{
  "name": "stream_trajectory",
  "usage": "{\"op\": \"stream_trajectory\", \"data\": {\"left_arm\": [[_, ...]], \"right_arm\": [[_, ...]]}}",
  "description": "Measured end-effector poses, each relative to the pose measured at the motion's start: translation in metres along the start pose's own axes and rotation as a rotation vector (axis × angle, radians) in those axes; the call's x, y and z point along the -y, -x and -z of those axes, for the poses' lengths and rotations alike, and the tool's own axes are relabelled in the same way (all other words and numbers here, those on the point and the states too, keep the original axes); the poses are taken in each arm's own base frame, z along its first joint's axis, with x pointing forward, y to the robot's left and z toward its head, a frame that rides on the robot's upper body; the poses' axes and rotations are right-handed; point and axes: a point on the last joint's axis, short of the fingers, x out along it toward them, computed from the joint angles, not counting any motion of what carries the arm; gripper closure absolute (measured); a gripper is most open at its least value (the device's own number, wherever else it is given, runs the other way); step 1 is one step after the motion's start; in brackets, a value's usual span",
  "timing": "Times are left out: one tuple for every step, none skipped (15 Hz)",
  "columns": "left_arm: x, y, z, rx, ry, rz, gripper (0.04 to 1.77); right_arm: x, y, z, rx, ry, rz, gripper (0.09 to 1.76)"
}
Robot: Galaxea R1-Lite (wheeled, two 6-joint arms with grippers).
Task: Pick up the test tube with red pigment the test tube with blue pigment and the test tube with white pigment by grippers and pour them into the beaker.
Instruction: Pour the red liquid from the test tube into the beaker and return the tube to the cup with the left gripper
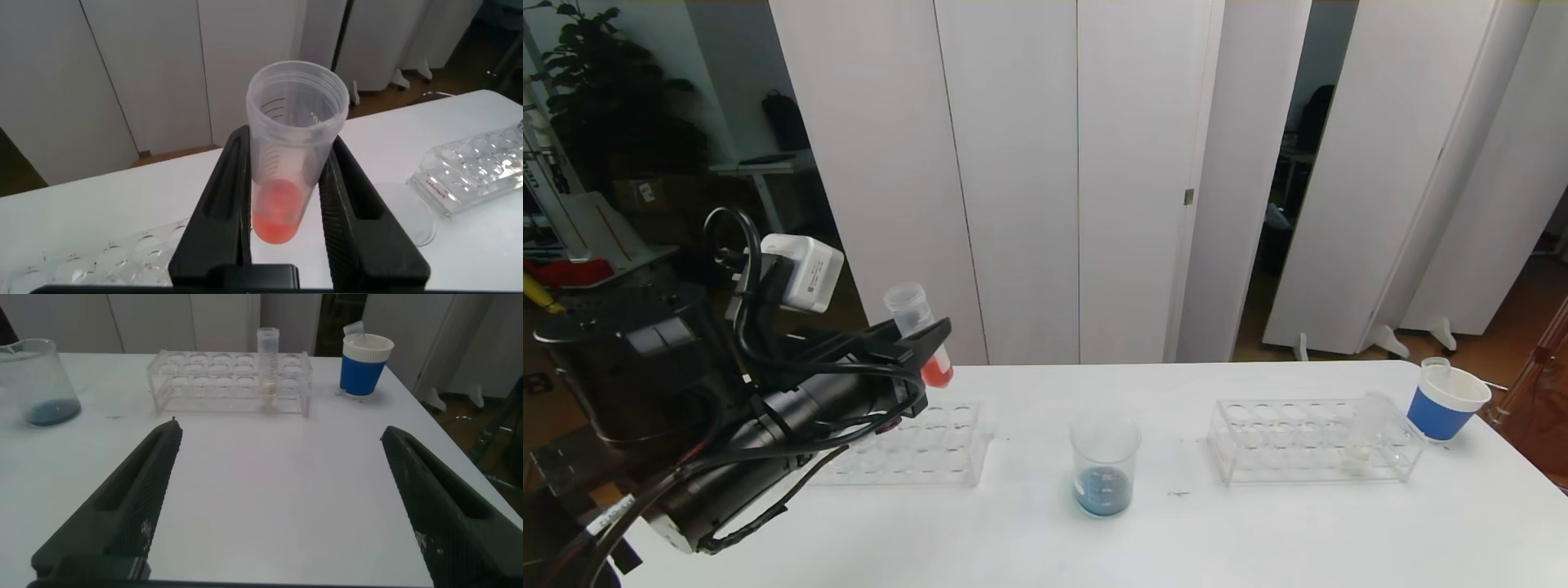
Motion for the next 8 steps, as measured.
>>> {"op": "stream_trajectory", "data": {"left_arm": [[0.001, -0.001, -0.004, 0.01, -0.01, 0.016, 1.24], [0.001, -0.002, -0.008, 0.021, -0.034, 0.026, 1.24], [0.002, -0.003, -0.01, 0.028, -0.069, 0.037, 1.24], [0.002, -0.004, -0.01, 0.031, -0.108, 0.055, 1.24], [0.003, -0.007, -0.009, 0.034, -0.146, 0.08, 1.24], [0.004, -0.009, -0.008, 0.032, -0.171, 0.107, 1.24], [0.006, -0.011, -0.005, 0.028, -0.18, 0.137, 1.24], [0.008, -0.014, -0.004, 0.026, -0.182, 0.154, 1.24]], "right_arm": [[0.0, 0.0, 0.0, 0.0, 0.0, 0.0, 0.1], [0.0, 0.0, 0.0, 0.0, 0.0, 0.0, 0.1], [0.0, 0.0, 0.0, 0.0, 0.0, 0.001, 0.1], [0.0, 0.0, 0.0, 0.0, 0.0, 0.0, 0.1], [0.0, 0.0, 0.0, 0.0, 0.0, 0.0, 0.1], [0.0, 0.0, 0.0, 0.0, 0.0, 0.0, 0.1], [0.0, 0.0, 0.0, 0.0, 0.0, 0.0, 0.1], [0.0, 0.0, 0.0, 0.0, 0.0, 0.001, 0.1]]}}
